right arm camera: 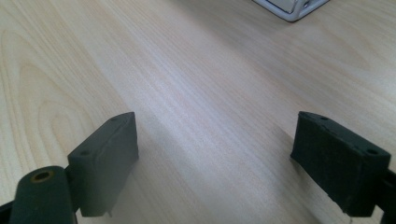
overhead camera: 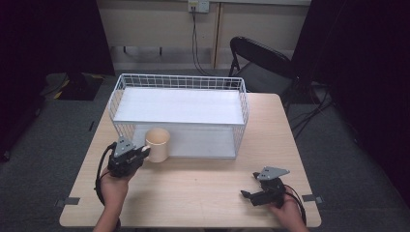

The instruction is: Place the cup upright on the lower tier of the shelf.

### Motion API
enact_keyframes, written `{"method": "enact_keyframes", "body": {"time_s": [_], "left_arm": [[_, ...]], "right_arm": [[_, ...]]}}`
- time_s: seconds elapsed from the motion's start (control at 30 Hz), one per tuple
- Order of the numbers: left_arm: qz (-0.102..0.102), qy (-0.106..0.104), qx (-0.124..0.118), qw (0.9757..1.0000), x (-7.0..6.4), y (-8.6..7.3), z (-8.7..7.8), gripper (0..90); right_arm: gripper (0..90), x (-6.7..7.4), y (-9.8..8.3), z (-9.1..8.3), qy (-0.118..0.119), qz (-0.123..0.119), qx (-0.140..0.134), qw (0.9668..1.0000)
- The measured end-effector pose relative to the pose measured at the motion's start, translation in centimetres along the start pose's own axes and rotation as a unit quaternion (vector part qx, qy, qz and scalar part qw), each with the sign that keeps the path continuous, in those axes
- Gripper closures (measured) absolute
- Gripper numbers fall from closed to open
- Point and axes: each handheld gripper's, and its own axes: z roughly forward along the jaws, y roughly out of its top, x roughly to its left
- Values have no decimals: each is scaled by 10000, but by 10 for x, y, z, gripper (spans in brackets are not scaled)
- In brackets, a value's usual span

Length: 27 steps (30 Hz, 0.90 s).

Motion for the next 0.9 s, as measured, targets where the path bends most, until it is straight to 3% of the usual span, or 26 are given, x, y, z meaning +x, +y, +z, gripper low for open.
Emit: {"method": "enact_keyframes", "body": {"time_s": [0.9], "left_arm": [[-21, 222, 9, 9998, -1, 1, 17, 803]], "right_arm": [[136, 0, 0, 0, -1, 1, 0, 10000]]}}
